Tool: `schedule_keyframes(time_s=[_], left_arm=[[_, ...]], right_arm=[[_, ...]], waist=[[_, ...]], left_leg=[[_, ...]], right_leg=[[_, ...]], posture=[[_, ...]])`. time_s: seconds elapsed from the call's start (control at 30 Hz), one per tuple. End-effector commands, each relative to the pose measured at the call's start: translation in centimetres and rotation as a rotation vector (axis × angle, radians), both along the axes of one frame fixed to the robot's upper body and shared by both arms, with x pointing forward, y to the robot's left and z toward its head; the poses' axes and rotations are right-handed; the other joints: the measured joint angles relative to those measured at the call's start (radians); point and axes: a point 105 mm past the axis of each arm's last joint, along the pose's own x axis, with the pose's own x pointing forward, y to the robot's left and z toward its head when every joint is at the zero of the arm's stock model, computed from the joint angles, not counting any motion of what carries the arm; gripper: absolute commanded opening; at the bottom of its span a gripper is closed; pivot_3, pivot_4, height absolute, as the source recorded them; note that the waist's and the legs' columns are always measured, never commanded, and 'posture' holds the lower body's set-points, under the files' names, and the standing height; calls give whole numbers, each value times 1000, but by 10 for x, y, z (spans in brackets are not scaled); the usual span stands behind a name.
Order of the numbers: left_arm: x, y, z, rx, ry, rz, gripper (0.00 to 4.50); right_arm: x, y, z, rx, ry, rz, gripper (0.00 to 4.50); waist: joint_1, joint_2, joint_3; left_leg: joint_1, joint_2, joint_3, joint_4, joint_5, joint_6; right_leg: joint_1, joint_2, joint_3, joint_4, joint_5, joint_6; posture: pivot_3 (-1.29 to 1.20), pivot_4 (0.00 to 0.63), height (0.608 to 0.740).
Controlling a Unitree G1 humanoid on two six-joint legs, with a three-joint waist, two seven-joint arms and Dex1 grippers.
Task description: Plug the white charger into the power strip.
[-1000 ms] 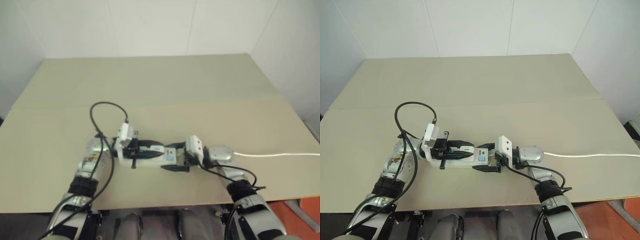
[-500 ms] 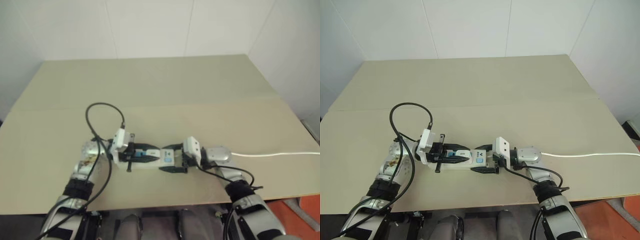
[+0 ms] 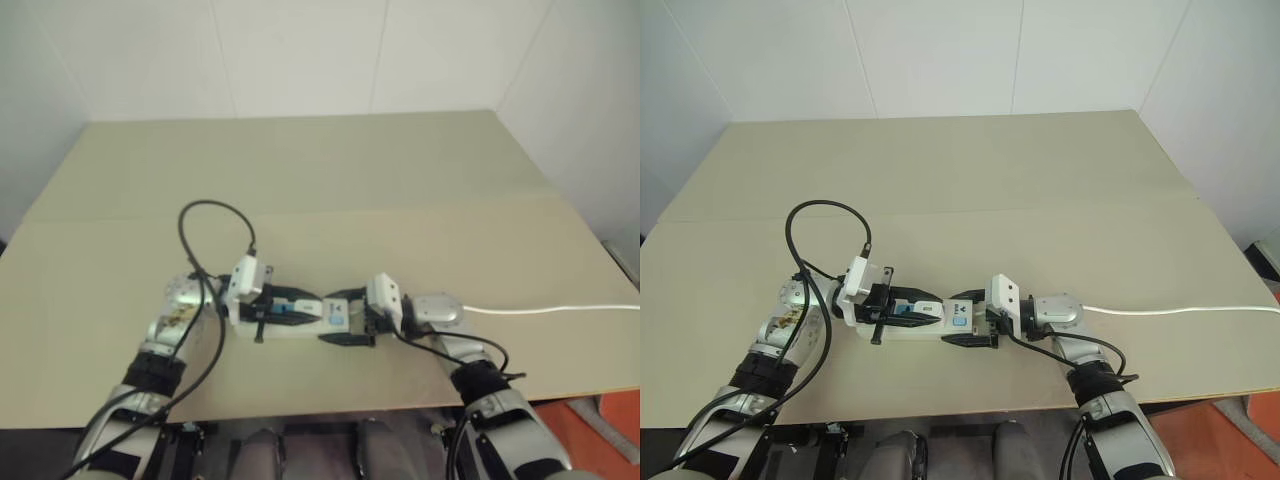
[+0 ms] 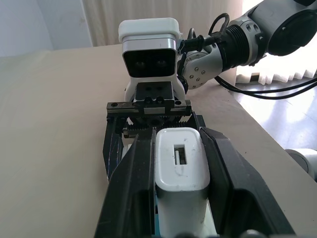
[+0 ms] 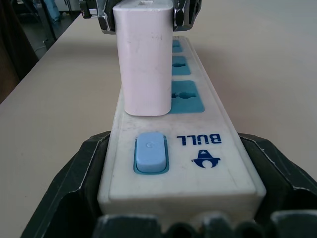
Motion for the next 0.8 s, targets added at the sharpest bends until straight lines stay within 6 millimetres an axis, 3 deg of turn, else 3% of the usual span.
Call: schedule_keyframes(time_s=[0.03,0.13,0.5,0.67,0.8], left_arm=[[-3,21,-38,162,115,63,1028],[-1,22,-37,161,116,75,1028],[1,19,-32,118,144,119,4463],[2,19,-24,82,142,133,4463],[6,27,0,55,122,145,4463]], right_arm=[[3,-4,15,35,-51,-3,3410],[3,-4,15,36,-52,-6,3410],[5,-3,16,36,-52,-5,3410],[5,-4,16,36,-52,-5,3410],[6,-4,16,33,-42,-4,3410]], waist=[[0,0,0],[0,0,0],[12,0,0],[12,0,0],[12,0,0]], left_leg=[[0,0,0,0,0,0],[0,0,0,0,0,0],[5,-1,4,-6,0,0],[5,-1,4,-6,0,0],[4,-1,4,-6,0,0]], right_leg=[[0,0,0,0,0,0],[0,0,0,0,0,0],[1,0,4,0,0,1],[1,0,4,-1,0,1],[1,0,4,-1,0,1]], posture=[[0,150,740],[0,150,740],[0,150,740],[0,150,740],[0,150,740]])
